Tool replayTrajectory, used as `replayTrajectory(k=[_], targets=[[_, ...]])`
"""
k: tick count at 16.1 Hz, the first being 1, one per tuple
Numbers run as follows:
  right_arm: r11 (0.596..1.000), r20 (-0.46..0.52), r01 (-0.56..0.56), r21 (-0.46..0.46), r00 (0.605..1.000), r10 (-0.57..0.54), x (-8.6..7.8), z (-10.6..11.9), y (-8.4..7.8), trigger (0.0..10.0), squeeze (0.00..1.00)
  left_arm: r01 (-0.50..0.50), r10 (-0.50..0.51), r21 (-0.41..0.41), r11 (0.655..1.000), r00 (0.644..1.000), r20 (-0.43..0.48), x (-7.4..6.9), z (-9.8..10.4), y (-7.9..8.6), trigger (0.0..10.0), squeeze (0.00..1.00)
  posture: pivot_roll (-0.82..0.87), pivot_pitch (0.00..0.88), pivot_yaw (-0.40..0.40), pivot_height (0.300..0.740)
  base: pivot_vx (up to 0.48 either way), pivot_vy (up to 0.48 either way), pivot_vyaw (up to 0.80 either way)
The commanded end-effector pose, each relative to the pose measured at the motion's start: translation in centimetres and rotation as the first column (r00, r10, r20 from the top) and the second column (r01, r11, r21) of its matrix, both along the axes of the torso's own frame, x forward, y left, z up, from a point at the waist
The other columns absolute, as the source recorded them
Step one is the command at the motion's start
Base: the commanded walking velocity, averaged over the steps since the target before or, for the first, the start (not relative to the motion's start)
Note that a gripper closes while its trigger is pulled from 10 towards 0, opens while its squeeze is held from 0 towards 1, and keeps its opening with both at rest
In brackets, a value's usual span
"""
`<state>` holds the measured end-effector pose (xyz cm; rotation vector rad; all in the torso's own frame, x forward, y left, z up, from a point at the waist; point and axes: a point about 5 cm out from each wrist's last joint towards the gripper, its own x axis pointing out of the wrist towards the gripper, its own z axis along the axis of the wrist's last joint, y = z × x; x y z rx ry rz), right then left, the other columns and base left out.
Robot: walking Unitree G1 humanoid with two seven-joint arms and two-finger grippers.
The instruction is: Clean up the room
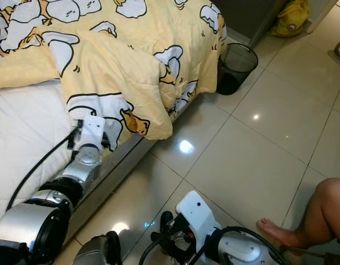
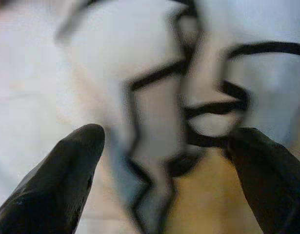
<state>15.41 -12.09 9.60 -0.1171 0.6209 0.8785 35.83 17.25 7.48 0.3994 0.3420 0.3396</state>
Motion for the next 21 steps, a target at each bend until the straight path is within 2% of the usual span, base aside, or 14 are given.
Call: replayTrajectory(k=[1, 2, 4, 6, 7, 9, 10, 13, 14, 15, 16, 21], targets=[[1.0, -0.032, -0.013, 0.008, 0.999, 0.014, -0.5, -0.2, 0.0, 10.0, 0.0, -0.045, 0.045, 0.036, 0.998, 0.999, 0.0, -0.4, -0.4, 1.0, 10.0, 0.0, -0.32, 0.286, -0.035, 0.732, 0.0, 0.0, 0.0], [1.0, -0.034, -0.015, 0.006, 0.999, 0.015, -0.6, -0.2, 0.0, 10.0, 0.0, -0.082, 0.079, 0.053, 0.995, 0.995, 0.063, -0.1, 0.7, 1.6, 10.0, 0.0, -0.33, 0.288, -0.033, 0.732, 0.0, 0.0, 0.0], [1.0, -0.038, -0.015, 0.005, 0.999, 0.015, -0.8, -0.1, 0.0, 10.0, 0.0, -0.096, 0.086, 0.063, 0.993, 0.986, 0.143, 0.4, 1.9, 1.6, 10.0, 0.0, -0.33, 0.289, -0.03, 0.732, 0.0, 0.0, 0.0], [0.999, -0.047, -0.041, 0.007, 0.998, 0.041, -1.0, -0.2, 0.4, 10.0, 0.0, -0.073, 0.073, 0.005, 0.997, 0.997, 0.04, 0.0, 0.4, 1.0, 10.0, 0.0, -0.32, 0.293, -0.031, 0.732, 0.0, 0.0, 0.0], [0.999, -0.046, -0.049, 0.009, 0.998, 0.049, -0.9, -0.1, 0.5, 10.0, 0.0, -0.062, 0.06, -0.069, 0.996, 0.998, -0.033, -0.5, -0.8, 0.7, 10.0, 0.0, -0.33, 0.295, -0.035, 0.732, 0.0, 0.0, 0.0], [0.999, -0.045, -0.048, 0.01, 0.998, 0.048, -0.9, 0.0, 0.5, 10.0, 0.0, -0.066, 0.056, -0.129, 0.99, 0.995, -0.077, -0.8, -1.6, 0.5, 10.0, 0.0, -0.33, 0.297, -0.038, 0.732, 0.0, 0.0, 0.0], [0.999, -0.049, -0.045, 0.005, 0.998, 0.045, -1.1, 0.1, 0.3, 10.0, 0.0, -0.079, 0.054, -0.177, 0.981, 0.988, -0.146, -1.3, -2.5, 0.5, 9.0, 0.0, -0.35, 0.3, -0.043, 0.732, 0.0, 0.0, 0.0], [0.999, -0.059, -0.039, -0.006, 0.998, 0.039, -1.4, 0.2, 0.1, 10.0, 0.0, -0.143, 0.118, -0.139, 0.98, 0.978, -0.175, -1.7, -2.7, 1.8, 8.9, 0.0, -0.38, 0.303, -0.048, 0.732, 0.0, 0.0, 0.0], [0.999, -0.061, -0.035, -0.01, 0.998, 0.034, -1.4, 0.2, 0.0, 10.0, 0.0, -0.148, 0.125, -0.135, 0.98, 0.979, -0.162, -1.5, -2.3, 2.2, 4.5, 0.0, -0.38, 0.304, -0.049, 0.732, 0.0, 0.0, 0.0], [0.999, -0.063, -0.034, -0.013, 0.997, 0.033, -1.5, 0.2, -0.1, 10.0, 0.0, -0.142, 0.12, -0.141, 0.98, 0.98, -0.156, -1.2, -2.0, 2.3, 2.7, 0.0, -0.38, 0.304, -0.05, 0.732, 0.0, 0.0, 0.0], [0.999, -0.063, -0.034, -0.013, 0.997, 0.033, -1.5, 0.2, -0.1, 10.0, 0.0, -0.139, 0.116, -0.155, 0.978, 0.982, -0.149, -1.1, -1.9, 2.3, 0.0, 0.0, -0.38, 0.306, -0.05, 0.732, 0.0, 0.0, 0.0], [0.999, -0.071, -0.034, -0.014, 0.997, 0.033, -1.4, -0.2, -0.1, 10.0, 0.0, -0.087, 0.059, -0.194, 0.977, 0.988, -0.144, -0.7, -1.5, 2.0, 0.0, 0.0, -0.38, 0.306, -0.053, 0.732, 0.0, 0.0, 0.0]])
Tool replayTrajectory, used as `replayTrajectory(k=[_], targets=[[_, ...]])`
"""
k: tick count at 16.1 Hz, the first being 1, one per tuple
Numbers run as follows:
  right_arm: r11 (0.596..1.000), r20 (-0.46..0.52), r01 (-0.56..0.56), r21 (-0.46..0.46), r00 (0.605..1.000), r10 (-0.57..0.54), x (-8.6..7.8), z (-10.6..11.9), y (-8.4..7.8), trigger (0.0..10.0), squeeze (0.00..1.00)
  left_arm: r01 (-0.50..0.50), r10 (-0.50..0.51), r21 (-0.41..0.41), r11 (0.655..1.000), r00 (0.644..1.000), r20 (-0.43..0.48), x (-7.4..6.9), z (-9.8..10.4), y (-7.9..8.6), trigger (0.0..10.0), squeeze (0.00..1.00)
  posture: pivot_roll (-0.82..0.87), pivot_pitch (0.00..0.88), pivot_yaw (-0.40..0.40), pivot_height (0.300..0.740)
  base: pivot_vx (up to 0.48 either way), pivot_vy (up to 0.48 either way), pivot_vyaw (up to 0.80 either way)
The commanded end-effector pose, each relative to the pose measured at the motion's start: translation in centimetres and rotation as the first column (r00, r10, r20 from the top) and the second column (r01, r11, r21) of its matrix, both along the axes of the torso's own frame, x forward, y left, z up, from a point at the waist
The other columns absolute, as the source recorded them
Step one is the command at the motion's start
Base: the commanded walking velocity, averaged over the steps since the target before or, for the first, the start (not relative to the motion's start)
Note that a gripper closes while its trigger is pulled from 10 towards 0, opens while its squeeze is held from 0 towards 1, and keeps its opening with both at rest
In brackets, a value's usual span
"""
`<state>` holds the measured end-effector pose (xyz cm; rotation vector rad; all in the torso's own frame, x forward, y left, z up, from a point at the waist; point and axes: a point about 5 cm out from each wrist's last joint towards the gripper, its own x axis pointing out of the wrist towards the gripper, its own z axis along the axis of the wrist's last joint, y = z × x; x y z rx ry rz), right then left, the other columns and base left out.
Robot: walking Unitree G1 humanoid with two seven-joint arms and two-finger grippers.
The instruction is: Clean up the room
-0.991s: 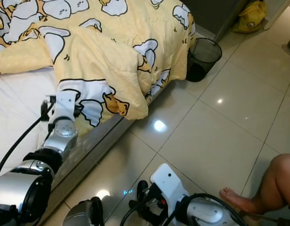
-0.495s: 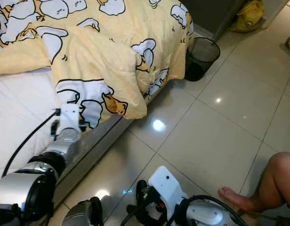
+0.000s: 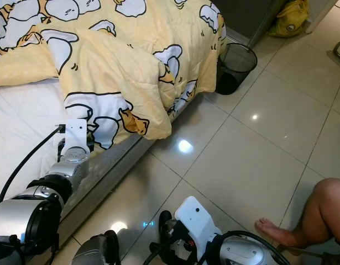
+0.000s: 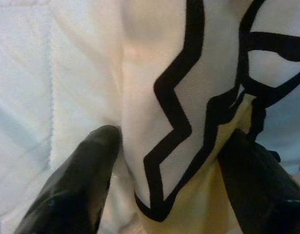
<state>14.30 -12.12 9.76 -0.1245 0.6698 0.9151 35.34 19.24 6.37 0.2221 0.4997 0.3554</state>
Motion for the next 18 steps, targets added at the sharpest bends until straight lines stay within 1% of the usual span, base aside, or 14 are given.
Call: replayTrajectory(k=[1, 2, 4, 8, 10, 12, 13, 16, 17, 18], targets=[[1.0, -0.029, 0.009, -0.002, 1.0, -0.009, -0.3, -0.7, -0.1, 10.0, 0.0, 0.014, -0.016, -0.041, 0.999, 1.0, -0.027, -0.3, -0.6, -0.2, 0.0, 0.0, -0.38, 0.307, -0.053, 0.732, 0.0, 0.0, 0.0], [1.0, -0.032, 0.012, -0.004, 0.999, -0.012, -0.3, -1.0, -0.2, 10.0, 0.0, 0.022, -0.024, -0.061, 0.998, 0.999, -0.034, -0.4, -0.8, -0.4, 0.0, 0.0, -0.38, 0.307, -0.052, 0.732, 0.0, 0.0, 0.0], [1.0, -0.036, 0.018, -0.008, 0.999, -0.018, -0.3, -1.3, -0.3, 10.0, 0.0, 0.033, -0.036, -0.068, 0.997, 0.998, -0.044, -0.5, -1.0, -0.4, 0.0, 0.0, -0.38, 0.306, -0.051, 0.732, 0.0, 0.0, 0.0], [1.0, -0.035, 0.02, -0.005, 0.999, -0.02, 0.0, -1.9, -0.4, 10.0, 0.0, 0.072, -0.074, -0.055, 0.996, 0.997, -0.036, -0.3, -0.8, -0.6, 0.0, 0.0, -0.36, 0.302, -0.049, 0.732, 0.0, 0.0, 0.0], [1.0, -0.028, 0.017, -0.002, 0.999, -0.018, 0.4, -2.2, -0.7, 10.0, 0.0, 0.121, -0.124, -0.06, 0.991, 0.992, -0.036, -0.3, -0.9, -1.2, 0.0, 0.0, -0.35, 0.298, -0.048, 0.732, 0.0, 0.0, 0.0], [1.0, -0.022, 0.016, 0.005, 1.0, -0.016, 0.6, -2.1, -0.3, 10.0, 0.0, 0.133, -0.136, -0.065, 0.989, 0.99, -0.034, -0.3, -0.9, -1.4, 0.0, 0.0, -0.34, 0.293, -0.047, 0.732, 0.0, 0.0, 0.0], [1.0, -0.013, 0.012, 0.012, 1.0, -0.012, 0.8, -1.9, 0.1, 10.0, 0.0, 0.144, -0.146, -0.057, 0.988, 0.989, -0.033, -0.2, -0.9, -1.4, 0.0, 0.0, -0.34, 0.29, -0.048, 0.732, 0.0, 0.0, 0.0], [1.0, 0.003, 0.006, 0.021, 1.0, -0.006, 1.3, -1.5, 0.4, 10.0, 0.0, 0.167, -0.169, -0.04, 0.985, 0.985, -0.042, -0.2, -0.9, -1.3, 0.0, 0.0, -0.32, 0.281, -0.044, 0.732, 0.0, 0.0, 0.0], [1.0, 0.017, 0.0, 0.029, 1.0, -0.001, 1.8, -1.4, 0.6, 10.0, 0.0, 0.194, -0.192, 0.018, 0.981, 0.979, -0.065, -0.2, -0.9, -1.2, 9.4, 0.0, -0.31, 0.268, -0.043, 0.732, 0.0, 0.0, 0.0], [0.999, 0.027, -0.005, 0.034, 1.0, 0.004, 2.2, -1.3, 0.8, 10.0, 0.0, 0.208, -0.207, 0.01, 0.978, 0.977, -0.055, -0.1, -0.7, -1.5, 10.0, 0.0, -0.29, 0.259, -0.042, 0.732, 0.0, 0.0, 0.0]])
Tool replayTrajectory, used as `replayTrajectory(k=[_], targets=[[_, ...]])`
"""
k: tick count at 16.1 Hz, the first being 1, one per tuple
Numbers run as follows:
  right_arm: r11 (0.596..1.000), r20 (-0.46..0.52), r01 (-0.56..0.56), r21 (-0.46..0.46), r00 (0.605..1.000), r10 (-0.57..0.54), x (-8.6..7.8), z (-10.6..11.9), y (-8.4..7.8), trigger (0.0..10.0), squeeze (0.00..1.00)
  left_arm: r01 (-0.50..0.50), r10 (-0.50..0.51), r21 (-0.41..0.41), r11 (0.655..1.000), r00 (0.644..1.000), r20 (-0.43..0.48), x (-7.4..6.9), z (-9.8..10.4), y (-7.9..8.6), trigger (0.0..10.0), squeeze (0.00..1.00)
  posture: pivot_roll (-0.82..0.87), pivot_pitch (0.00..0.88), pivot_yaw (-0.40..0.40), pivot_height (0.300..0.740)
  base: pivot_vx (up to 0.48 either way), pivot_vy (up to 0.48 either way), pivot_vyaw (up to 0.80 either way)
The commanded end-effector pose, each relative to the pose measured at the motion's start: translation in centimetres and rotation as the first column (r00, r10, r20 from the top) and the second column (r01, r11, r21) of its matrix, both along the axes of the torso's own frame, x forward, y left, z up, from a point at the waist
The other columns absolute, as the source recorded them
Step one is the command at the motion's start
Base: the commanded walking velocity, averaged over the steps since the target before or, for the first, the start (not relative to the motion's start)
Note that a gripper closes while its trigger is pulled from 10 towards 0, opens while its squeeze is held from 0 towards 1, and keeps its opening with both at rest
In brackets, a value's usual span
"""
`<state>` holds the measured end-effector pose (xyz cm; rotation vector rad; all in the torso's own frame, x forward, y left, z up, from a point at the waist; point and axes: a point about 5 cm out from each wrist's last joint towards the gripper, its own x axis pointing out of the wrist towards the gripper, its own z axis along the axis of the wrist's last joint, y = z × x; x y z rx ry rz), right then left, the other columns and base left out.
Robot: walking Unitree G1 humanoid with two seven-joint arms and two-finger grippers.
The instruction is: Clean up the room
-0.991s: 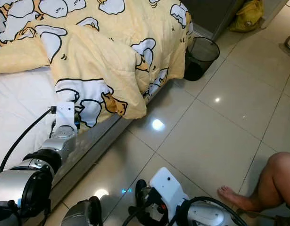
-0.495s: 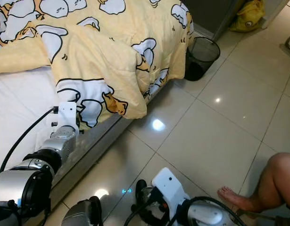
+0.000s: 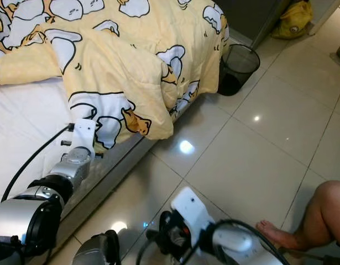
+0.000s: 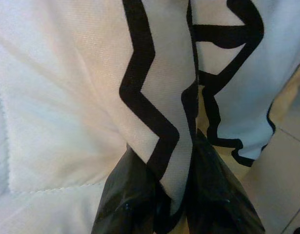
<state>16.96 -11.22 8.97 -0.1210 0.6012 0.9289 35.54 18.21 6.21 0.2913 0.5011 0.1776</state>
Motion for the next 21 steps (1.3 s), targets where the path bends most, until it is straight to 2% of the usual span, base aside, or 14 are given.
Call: replayTrajectory(k=[1, 2, 4, 10, 12, 14, 15, 16, 17, 19, 21], targets=[[1.0, -0.019, 0.0, 0.002, 1.0, 0.0, 0.0, -0.5, 0.1, 10.0, 0.0, 0.054, -0.054, -0.008, 0.999, 0.999, 0.007, 0.0, -0.1, -0.8, 10.0, 0.0, -0.28, 0.25, -0.043, 0.732, 0.0, 0.0, 0.0], [1.0, -0.01, -0.004, 0.003, 1.0, 0.004, 0.4, -0.5, 0.2, 10.0, 0.0, 0.075, -0.075, -0.011, 0.997, 0.997, 0.031, 0.3, 0.3, -1.0, 10.0, 0.0, -0.27, 0.241, -0.043, 0.732, 0.0, 0.0, 0.0], [1.0, 0.007, -0.013, 0.006, 1.0, 0.013, 1.3, -0.6, 0.5, 10.0, 0.0, 0.065, -0.06, -0.069, 0.995, 0.996, 0.066, 0.6, 0.7, -1.1, 10.0, 0.0, -0.25, 0.215, -0.041, 0.732, 0.0, 0.0, 0.0], [1.0, 0.036, -0.017, 0.013, 0.999, 0.017, 3.3, -0.7, 0.7, 10.0, 0.0, 0.087, -0.082, -0.062, 0.994, 0.993, 0.087, 0.8, 1.1, -1.4, 10.0, 0.0, -0.22, 0.165, -0.035, 0.732, -0.48, 0.0, 0.0], [1.0, 0.047, -0.018, 0.014, 0.999, 0.017, 4.0, -0.8, 0.7, 10.0, 0.0, 0.178, -0.173, -0.08, 0.981, 0.983, 0.061, 0.4, 0.4, -3.6, 10.0, 0.0, -0.22, 0.15, -0.031, 0.732, -0.24, 0.0, 0.0], [1.0, 0.052, -0.025, 0.015, 0.998, 0.024, 4.2, -0.8, 0.9, 10.0, 0.0, 0.294, -0.298, -0.118, 0.948, 0.954, -0.016, -0.5, -1.1, -6.1, 10.0, 0.0, -0.21, 0.146, -0.03, 0.732, 0.0, 0.0, 0.0], [0.999, 0.054, -0.032, 0.016, 0.998, 0.031, 4.3, -0.8, 1.0, 10.0, 0.0, 0.369, -0.385, -0.151, 0.917, 0.919, -0.089, -1.5, -2.3, -7.6, 10.0, 0.0, -0.21, 0.145, -0.031, 0.732, 0.0, 0.0, 0.0], [0.999, 0.055, -0.042, 0.015, 0.998, 0.041, 4.3, -0.9, 1.1, 10.0, 0.0, 0.408, -0.442, -0.208, 0.889, 0.882, -0.161, -2.7, -3.7, -8.9, 10.0, 0.0, -0.2, 0.144, -0.031, 0.732, 0.0, 0.0, 0.0], [0.999, 0.057, -0.046, 0.016, 0.997, 0.045, 4.4, -0.9, 1.2, 10.0, 0.0, 0.39, -0.452, -0.271, 0.88, 0.864, -0.223, -3.7, -4.7, -9.4, 10.0, 0.0, -0.2, 0.144, -0.031, 0.732, 0.0, 0.0, 0.0], [0.999, 0.056, -0.051, 0.014, 0.997, 0.05, 4.5, -1.1, 1.1, 10.0, 0.0, 0.365, -0.443, -0.275, 0.89, 0.837, -0.322, -5.2, -6.2, -9.7, 10.0, 0.0, -0.2, 0.147, -0.037, 0.732, 0.0, 0.0, 0.0], [0.998, 0.055, -0.061, 0.009, 0.997, 0.06, 4.6, -1.2, 1.1, 10.0, 0.0, 0.351, -0.412, -0.23, 0.908, 0.849, -0.33, -5.0, -6.1, -9.2, 10.0, 0.0, -0.2, 0.148, -0.04, 0.732, 0.0, 0.0, 0.0]])
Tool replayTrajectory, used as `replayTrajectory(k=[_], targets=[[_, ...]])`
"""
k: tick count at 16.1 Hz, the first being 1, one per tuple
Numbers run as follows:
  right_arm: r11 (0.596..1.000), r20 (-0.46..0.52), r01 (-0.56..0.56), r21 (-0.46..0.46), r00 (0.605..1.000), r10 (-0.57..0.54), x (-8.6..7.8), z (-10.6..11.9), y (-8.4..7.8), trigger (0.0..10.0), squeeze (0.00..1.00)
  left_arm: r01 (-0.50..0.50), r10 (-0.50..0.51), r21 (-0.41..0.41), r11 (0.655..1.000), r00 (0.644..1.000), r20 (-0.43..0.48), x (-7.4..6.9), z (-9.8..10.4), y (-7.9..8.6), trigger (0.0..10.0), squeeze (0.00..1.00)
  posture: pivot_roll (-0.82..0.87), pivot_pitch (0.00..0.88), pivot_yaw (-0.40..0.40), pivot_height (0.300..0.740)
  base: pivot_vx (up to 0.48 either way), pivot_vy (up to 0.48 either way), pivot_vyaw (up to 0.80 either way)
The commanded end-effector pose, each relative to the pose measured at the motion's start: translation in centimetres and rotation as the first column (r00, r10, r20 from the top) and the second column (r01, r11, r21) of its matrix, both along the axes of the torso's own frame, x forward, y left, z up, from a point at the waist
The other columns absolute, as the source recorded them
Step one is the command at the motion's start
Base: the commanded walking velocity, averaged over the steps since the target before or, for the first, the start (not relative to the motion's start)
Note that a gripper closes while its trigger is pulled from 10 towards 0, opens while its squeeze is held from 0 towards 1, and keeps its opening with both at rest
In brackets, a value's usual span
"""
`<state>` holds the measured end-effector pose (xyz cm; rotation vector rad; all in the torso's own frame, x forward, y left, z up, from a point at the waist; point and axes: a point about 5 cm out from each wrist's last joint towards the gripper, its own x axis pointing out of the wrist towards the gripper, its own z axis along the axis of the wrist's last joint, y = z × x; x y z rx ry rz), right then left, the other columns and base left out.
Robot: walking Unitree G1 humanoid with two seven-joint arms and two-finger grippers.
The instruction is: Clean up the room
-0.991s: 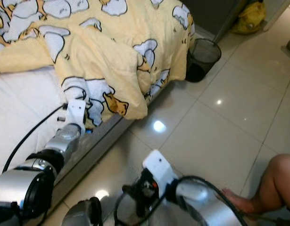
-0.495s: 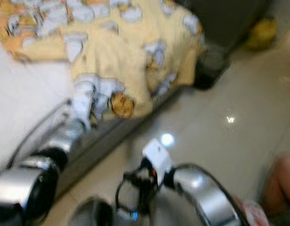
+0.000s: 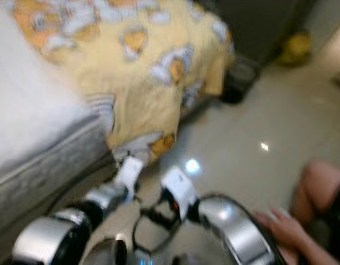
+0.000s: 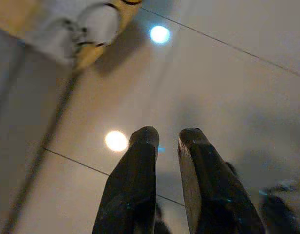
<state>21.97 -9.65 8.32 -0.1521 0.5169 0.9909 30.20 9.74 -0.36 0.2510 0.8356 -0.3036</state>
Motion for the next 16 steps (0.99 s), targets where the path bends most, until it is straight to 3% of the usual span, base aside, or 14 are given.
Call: replayTrajectory(k=[1, 4, 6, 7, 8, 9, 10, 12, 13, 14, 15, 16], targets=[[1.0, -0.017, 0.002, -0.016, 1.0, -0.002, -0.3, -0.5, -0.5, 10.0, 0.0, -0.001, 0.0, 0.015, 1.0, 1.0, 0.027, 0.5, 0.6, -0.4, 10.0, 0.0, -0.2, 0.147, -0.039, 0.732, 0.0, 0.0, 0.0], [1.0, -0.008, 0.001, -0.013, 1.0, -0.002, 0.1, -0.4, -0.5, 10.0, 0.0, 0.031, -0.033, 0.059, 0.998, 0.999, 0.032, 0.6, 0.6, 0.0, 10.0, 0.0, -0.2, 0.144, -0.037, 0.732, 0.0, 0.0, 0.0], [0.999, 0.051, 0.052, 0.011, 0.997, -0.052, 0.9, 0.1, -0.3, 10.0, 0.0, 0.045, -0.067, 0.138, 0.989, 0.985, 0.157, 2.4, 2.4, 0.8, 10.0, 0.0, -0.19, 0.126, -0.032, 0.732, 0.0, 0.0, 0.0], [0.982, 0.143, 0.185, 0.031, 0.972, -0.187, 2.9, 1.0, -0.7, 10.0, 0.0, -0.01, -0.034, 0.143, 0.99, 0.953, 0.301, 4.2, 4.6, 1.7, 10.0, 0.0, -0.18, 0.114, -0.03, 0.732, 0.0, 0.0, 0.0], [0.937, 0.212, 0.34, 0.077, 0.913, -0.348, 5.1, 2.1, -1.5, 10.0, 0.0, -0.096, 0.044, 0.101, 0.99, 0.904, 0.426, 5.5, 6.6, 3.0, 10.0, 0.0, -0.17, 0.098, -0.029, 0.732, 0.0, 0.0, 0.0], [0.913, 0.251, 0.39, 0.121, 0.878, -0.408, 6.3, 2.9, -1.8, 10.0, 0.0, -0.155, 0.109, 0.048, 0.987, 0.857, 0.504, 6.2, 8.0, 4.0, 10.0, 0.0, -0.15, 0.079, -0.026, 0.732, 0.0, 0.0, 0.0], [0.894, 0.287, 0.423, 0.147, 0.847, -0.448, 7.3, 3.7, -1.9, 10.0, 0.0, -0.192, 0.158, -0.007, 0.981, 0.787, 0.596, 6.8, 9.7, 5.1, 10.0, 0.0, -0.13, 0.066, -0.024, 0.732, 0.0, 0.0, 0.0], [0.865, 0.341, 0.461, 0.199, 0.795, -0.502, 8.5, 4.8, -2.0, 10.0, 0.0, -0.229, 0.214, -0.08, 0.97, 0.649, 0.73, 6.8, 12.1, 6.7, 10.0, 0.0, -0.11, 0.041, -0.028, 0.732, 0.0, 0.0, 0.0], [0.857, 0.348, 0.471, 0.211, 0.783, -0.516, 8.7, 5.0, -2.0, 10.0, 0.0, -0.241, 0.22, -0.085, 0.967, 0.615, 0.757, 6.5, 12.5, 7.1, 10.0, 0.0, -0.1, 0.026, -0.03, 0.732, 0.0, 0.0, 0.0], [0.833, 0.368, 0.5, 0.237, 0.748, -0.553, 9.2, 5.3, -2.2, 10.0, 0.0, -0.28, 0.271, -0.137, 0.95, 0.522, 0.809, 5.7, 13.7, 8.1, 10.0, 0.96, -0.09, 0.013, -0.036, 0.732, 0.0, 0.0, 0.0], [0.805, 0.379, 0.529, 0.268, 0.71, -0.593, 9.6, 5.4, -2.3, 10.0, 0.0, -0.31, 0.306, -0.176, 0.934, 0.443, 0.842, 4.7, 14.6, 8.9, 10.0, 1.0, -0.09, 0.005, -0.036, 0.732, 0.0, 0.0, 0.0], [0.795, 0.378, 0.54, 0.278, 0.699, -0.607, 9.8, 5.3, -2.4, 10.0, 0.0, -0.318, 0.31, -0.18, 0.931, 0.429, 0.848, 4.4, 14.8, 9.1, 10.0, 1.0, -0.08, 0.003, -0.036, 0.732, 0.0, 0.0, 0.0]])
